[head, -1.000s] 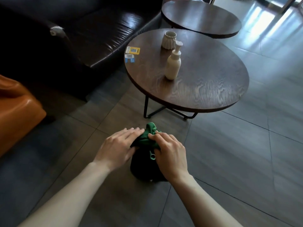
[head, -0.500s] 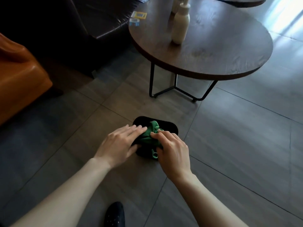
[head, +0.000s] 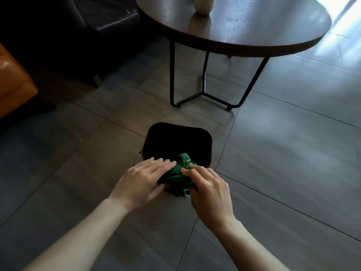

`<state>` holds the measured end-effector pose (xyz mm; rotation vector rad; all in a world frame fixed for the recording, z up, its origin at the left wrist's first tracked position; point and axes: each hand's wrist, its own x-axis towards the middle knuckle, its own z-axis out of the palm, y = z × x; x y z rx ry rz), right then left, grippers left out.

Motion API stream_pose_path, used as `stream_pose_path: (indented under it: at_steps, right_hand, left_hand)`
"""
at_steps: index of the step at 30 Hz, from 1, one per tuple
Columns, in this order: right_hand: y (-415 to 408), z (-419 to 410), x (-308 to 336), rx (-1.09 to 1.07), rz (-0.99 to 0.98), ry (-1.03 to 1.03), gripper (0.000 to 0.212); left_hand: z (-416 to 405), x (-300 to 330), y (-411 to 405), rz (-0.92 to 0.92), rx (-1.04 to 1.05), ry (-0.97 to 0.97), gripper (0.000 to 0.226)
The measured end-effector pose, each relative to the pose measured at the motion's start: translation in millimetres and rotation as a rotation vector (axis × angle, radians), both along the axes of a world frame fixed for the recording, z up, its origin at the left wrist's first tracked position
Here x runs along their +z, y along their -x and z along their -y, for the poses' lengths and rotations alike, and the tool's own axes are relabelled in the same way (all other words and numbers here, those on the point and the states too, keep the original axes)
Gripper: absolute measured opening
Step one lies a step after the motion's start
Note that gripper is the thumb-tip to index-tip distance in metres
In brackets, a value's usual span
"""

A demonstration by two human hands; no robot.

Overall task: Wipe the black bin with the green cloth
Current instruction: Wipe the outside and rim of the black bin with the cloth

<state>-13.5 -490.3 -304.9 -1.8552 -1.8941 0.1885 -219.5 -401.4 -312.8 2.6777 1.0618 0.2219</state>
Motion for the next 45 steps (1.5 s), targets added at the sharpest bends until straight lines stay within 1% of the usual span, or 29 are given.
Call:
stream_pose_path:
  at_steps: [3,7,12,16,18,20,22,24,28,31,33,36,40,44,45]
  right_hand:
    - [-5.2,6.5,-27.4,0.016,0.023,-0.042,0.048]
    - [-16.6,3.7,-63.9,0.042,0.063,-0.100,0.043]
    - [-32.1,4.0,-95.5,0.072,0.078,-0.205,0.036]
    - [-46.4,14.6,-119.7,0.050,0.022,-0.306,0.041]
    - [-53.6,21.7,-131.9,0.021,-0.031,-0.365,0.046]
    - [-60.3,29.7,-141.8,-0.014,-0.114,-0.412,0.046]
    - [-64.0,36.8,-151.0,-0.049,-0.168,-0.451,0.045]
    - [-67.6,37.9,-157.1,-0.069,-0.175,-0.478,0.045]
    - [-70.3,34.0,-165.0,-0.055,-0.157,-0.527,0.043]
    - [-70.7,32.9,-162.7,-0.052,-0.154,-0.549,0.043]
    - [-71.6,34.4,-156.5,-0.050,-0.160,-0.575,0.038]
    - [-75.7,33.7,-142.4,-0.047,-0.148,-0.618,0.033]
    - [-78.0,24.6,-135.2,-0.095,-0.147,-0.669,0.032]
    - [-71.1,11.4,-142.2,-0.064,-0.178,-0.684,0.028]
    - [-68.0,7.6,-146.3,-0.056,-0.173,-0.676,0.030]
  left_hand:
    - [-4.8,-29.3,-1.2,0.006,-0.080,-0.069,0.064]
    - [-20.2,-71.9,-9.3,0.072,-0.192,-0.195,0.062]
    - [-42.8,-106.4,-9.1,0.080,-0.297,-0.262,0.066]
    - [-64.1,-131.4,3.4,0.043,-0.263,-0.324,0.070]
    - [-71.6,-147.2,12.3,0.034,-0.225,-0.333,0.066]
    - [-75.8,-159.6,19.3,0.048,-0.173,-0.339,0.059]
    - [-76.5,-169.4,19.5,0.086,-0.145,-0.388,0.050]
    - [-79.7,-172.5,14.2,0.136,-0.142,-0.427,0.041]
    - [-79.2,-165.4,4.0,0.152,-0.121,-0.421,0.047]
    - [-65.8,-155.5,-4.1,0.133,-0.143,-0.392,0.041]
    - [-59.1,-141.9,-12.0,0.164,-0.175,-0.408,0.044]
    - [-60.1,-118.6,-25.4,0.226,-0.194,-0.435,0.041]
    - [-64.6,-111.0,-35.7,0.294,-0.099,-0.335,0.030]
    - [-75.1,-122.7,-34.2,0.340,-0.012,-0.270,0.031]
    - [-76.3,-126.3,-33.0,0.347,0.007,-0.271,0.031]
